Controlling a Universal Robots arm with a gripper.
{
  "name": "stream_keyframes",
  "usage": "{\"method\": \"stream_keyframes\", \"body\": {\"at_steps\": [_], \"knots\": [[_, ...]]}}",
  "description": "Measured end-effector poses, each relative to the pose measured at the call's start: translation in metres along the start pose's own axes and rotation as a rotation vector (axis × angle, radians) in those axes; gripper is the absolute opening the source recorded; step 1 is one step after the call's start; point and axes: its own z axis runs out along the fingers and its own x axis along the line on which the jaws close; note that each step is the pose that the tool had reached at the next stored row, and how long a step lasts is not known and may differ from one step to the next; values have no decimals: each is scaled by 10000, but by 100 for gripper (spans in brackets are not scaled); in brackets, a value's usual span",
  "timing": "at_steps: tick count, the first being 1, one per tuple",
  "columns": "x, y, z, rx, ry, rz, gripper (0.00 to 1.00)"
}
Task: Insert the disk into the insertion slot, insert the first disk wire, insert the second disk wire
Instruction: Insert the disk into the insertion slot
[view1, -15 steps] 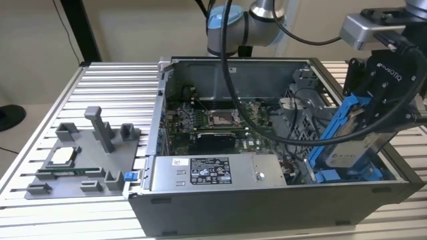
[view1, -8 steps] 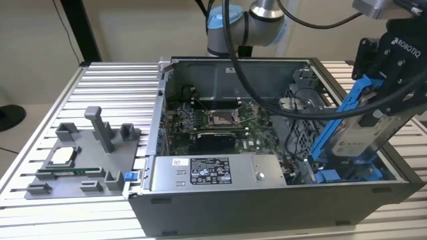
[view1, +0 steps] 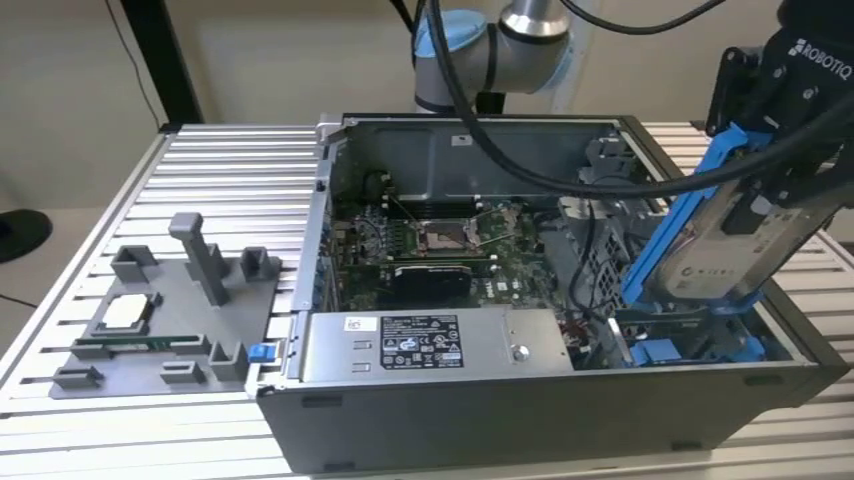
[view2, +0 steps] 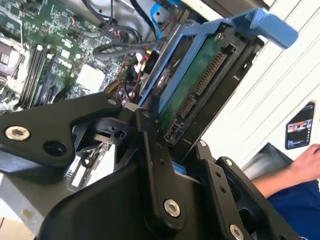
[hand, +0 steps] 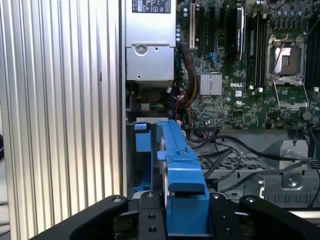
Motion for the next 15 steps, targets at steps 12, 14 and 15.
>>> {"method": "stream_keyframes", "body": {"at_steps": [12, 14, 15], "knots": [[23, 142, 111, 901, -71, -83, 0], [24, 143, 147, 910, -79, -82, 0], [25, 144, 167, 915, -81, -82, 0]]}}
